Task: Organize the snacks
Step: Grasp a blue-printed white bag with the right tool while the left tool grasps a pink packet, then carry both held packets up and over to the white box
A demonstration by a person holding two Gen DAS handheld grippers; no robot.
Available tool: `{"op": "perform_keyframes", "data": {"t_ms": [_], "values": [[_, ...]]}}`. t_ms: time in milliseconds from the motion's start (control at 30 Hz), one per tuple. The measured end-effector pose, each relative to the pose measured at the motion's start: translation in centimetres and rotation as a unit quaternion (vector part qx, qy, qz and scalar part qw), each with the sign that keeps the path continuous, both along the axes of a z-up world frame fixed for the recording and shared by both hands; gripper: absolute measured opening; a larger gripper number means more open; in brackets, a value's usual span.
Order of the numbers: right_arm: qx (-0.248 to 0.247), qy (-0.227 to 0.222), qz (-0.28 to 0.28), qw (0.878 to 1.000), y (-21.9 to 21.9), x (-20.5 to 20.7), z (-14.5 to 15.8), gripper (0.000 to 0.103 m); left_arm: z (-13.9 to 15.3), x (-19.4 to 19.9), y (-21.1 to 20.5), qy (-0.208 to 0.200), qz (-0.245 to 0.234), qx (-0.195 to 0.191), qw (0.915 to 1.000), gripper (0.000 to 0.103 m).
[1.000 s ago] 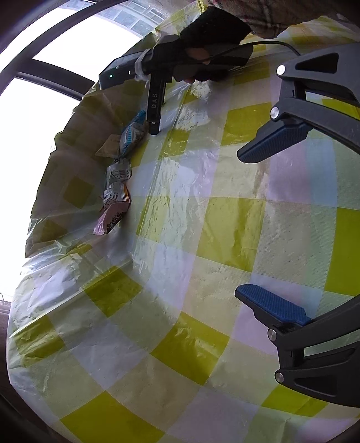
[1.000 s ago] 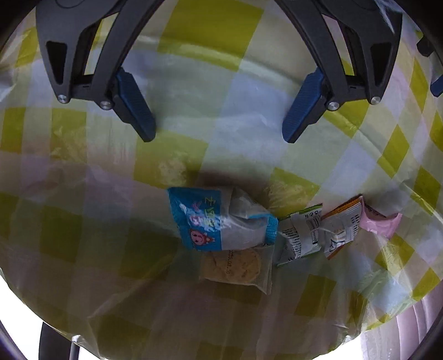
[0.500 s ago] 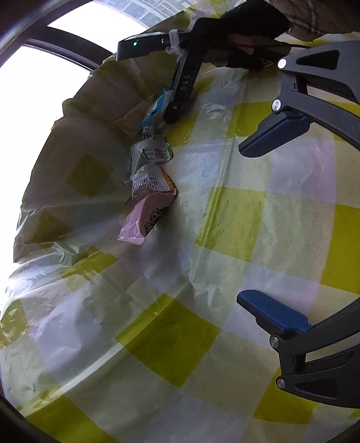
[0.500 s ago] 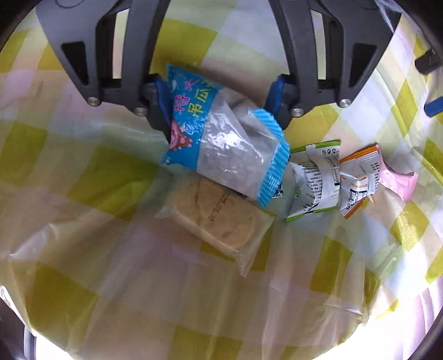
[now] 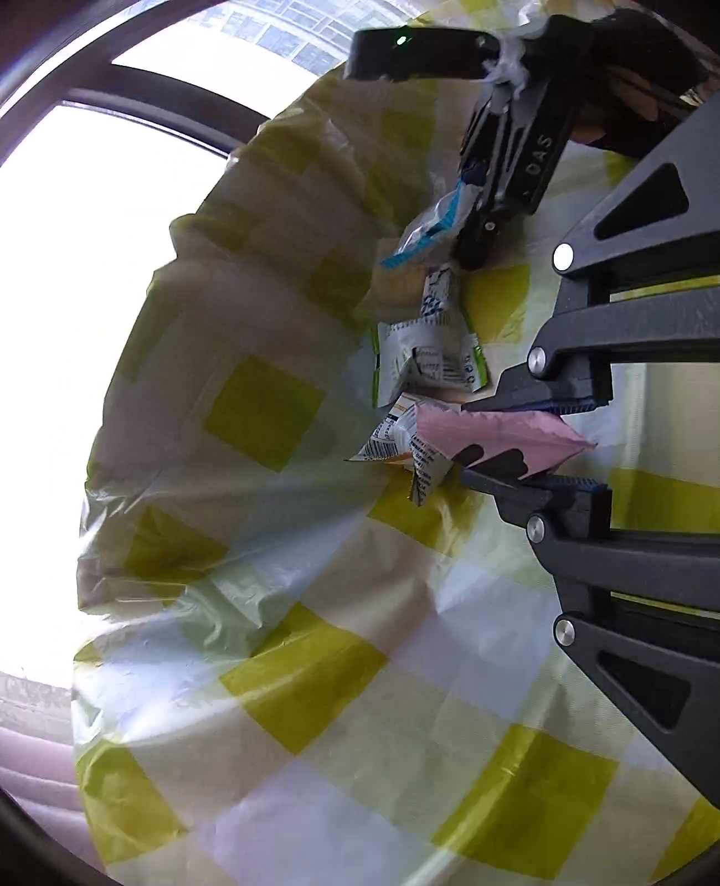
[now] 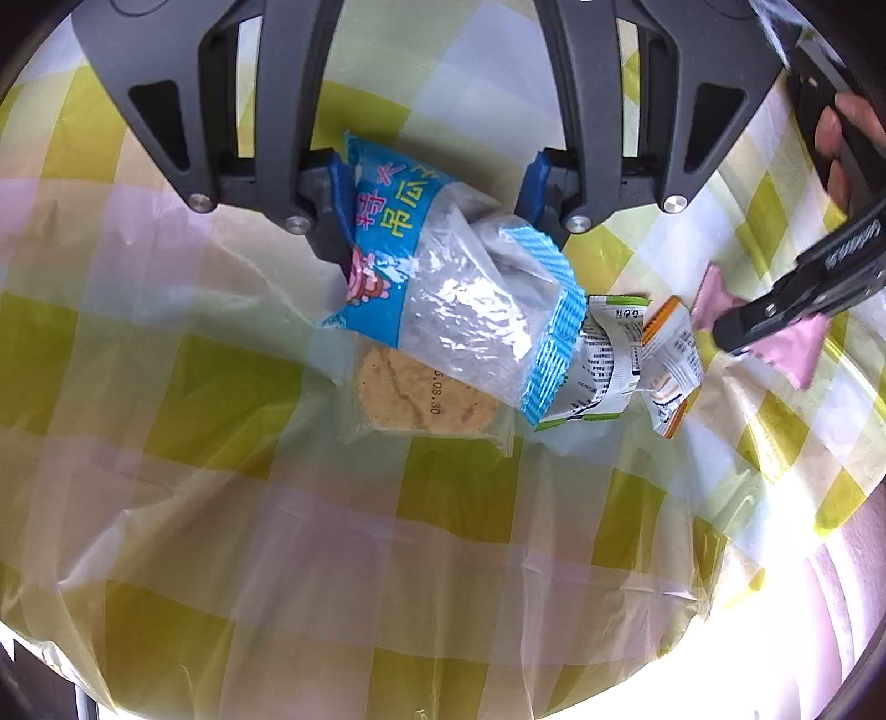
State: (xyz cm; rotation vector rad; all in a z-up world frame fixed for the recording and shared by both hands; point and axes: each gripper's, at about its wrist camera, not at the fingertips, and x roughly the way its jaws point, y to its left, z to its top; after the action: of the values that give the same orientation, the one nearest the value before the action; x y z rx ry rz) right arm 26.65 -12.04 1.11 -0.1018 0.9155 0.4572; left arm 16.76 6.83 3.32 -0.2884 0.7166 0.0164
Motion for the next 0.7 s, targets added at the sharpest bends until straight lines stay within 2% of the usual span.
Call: {"op": "perform_keyframes", "data": {"t_ms": [33,100,233,333,433,567,700], "values": [[0.001,0.0,0.0,1.0,-0.2,0.1,0.0,0.051,0.1,-1.7,-0.3,-0.006,-0.003,0.008,0.9999,0.018],[0.002,0.001,0.0,1.0,0.2,0.2,-0.2,0.051,0.2,-5.0,-0.3,-0.016,-0.006,-0.001,0.9998,0.018],[0.002,0.001,-0.002,1.0,-0.1,0.3,-0.2,0.051,-0.4,-9.8,0.3,0.012,-0.006,-0.012,0.9998,0.018],[-0.022,-0.007,-0.002,1.0,0.6,0.0,-0.1,0.051,-1.0,-12.2,0.2,0.037,-0.006,-0.015,0.9992,0.018],[-0.053,-0.019,-0.018,0.998,1.4,-0.7,-0.2,0.05,-0.6,-14.4,0.4,0.042,-0.006,-0.028,0.9987,0.018],[-0.022,-0.003,-0.047,0.999,0.5,-5.0,0.7,0.05,-0.3,-17.3,0.3,0.044,-0.011,-0.034,0.9984,0.018],[-0.005,-0.006,-0.04,0.999,0.7,-11.5,1.6,0.05,-0.9,-20.5,-0.1,0.056,-0.022,-0.041,0.9974,0.018]]}}
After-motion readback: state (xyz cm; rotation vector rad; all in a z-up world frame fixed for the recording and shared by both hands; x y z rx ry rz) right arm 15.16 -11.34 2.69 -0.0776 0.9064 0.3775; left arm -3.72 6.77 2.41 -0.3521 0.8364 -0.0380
